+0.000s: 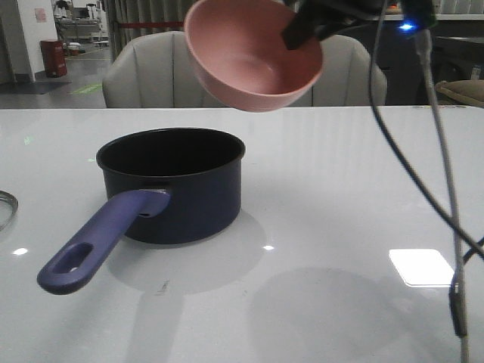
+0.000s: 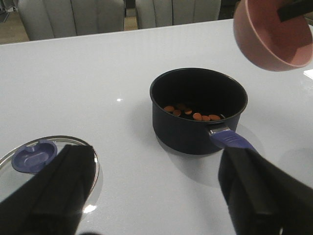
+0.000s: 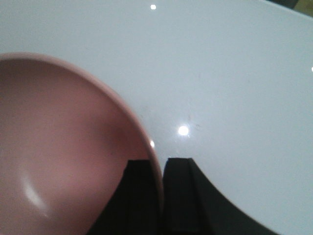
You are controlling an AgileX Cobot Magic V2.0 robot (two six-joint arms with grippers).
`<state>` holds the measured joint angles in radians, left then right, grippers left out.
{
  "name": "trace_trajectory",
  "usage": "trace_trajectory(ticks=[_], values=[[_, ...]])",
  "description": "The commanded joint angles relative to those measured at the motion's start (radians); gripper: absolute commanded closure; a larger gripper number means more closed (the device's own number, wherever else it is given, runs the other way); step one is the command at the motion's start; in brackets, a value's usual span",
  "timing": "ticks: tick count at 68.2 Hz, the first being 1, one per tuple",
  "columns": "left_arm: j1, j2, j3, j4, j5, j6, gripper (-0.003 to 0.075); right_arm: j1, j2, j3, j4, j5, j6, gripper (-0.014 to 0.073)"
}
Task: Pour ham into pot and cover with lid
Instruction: 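Return the empty pink bowl to its spot and release it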
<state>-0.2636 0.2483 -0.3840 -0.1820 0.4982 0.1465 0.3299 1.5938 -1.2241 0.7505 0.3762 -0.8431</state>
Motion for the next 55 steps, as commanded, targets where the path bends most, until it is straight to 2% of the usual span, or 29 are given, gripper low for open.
trace_trajectory(ticks=[1, 11, 19, 27, 46, 55], values=[[0.003, 0.008, -0.028, -0.008, -0.073, -0.001, 0.0167, -0.082, -0.054, -0.026, -0.172, 0.036, 0.140, 0.0456], [0.003, 0.008, -0.028, -0.008, -0.073, -0.001, 0.0167, -0.191, -0.028, -0.026, -0.492, 0.116, 0.478, 0.0456], [0.003, 0.008, -0.028, -0.008, -0.073, -0.001, 0.0167, -0.251, 0.006, -0.026, -0.588, 0.176, 0.650, 0.0456], [0.003, 0.008, -0.028, -0.008, -0.073, -0.001, 0.0167, -0.292, 0.058, -0.026, -0.587, 0.217, 0.702, 0.0456], [0.003, 0.008, -0.028, -0.008, -0.073, -0.001, 0.0167, -0.305, 0.162, -0.028, -0.584, 0.197, 0.703, 0.0456], [0.003, 0.008, -0.028, -0.008, -0.073, -0.001, 0.0167, -0.305, 0.194, -0.028, -0.584, 0.184, 0.703, 0.0405]])
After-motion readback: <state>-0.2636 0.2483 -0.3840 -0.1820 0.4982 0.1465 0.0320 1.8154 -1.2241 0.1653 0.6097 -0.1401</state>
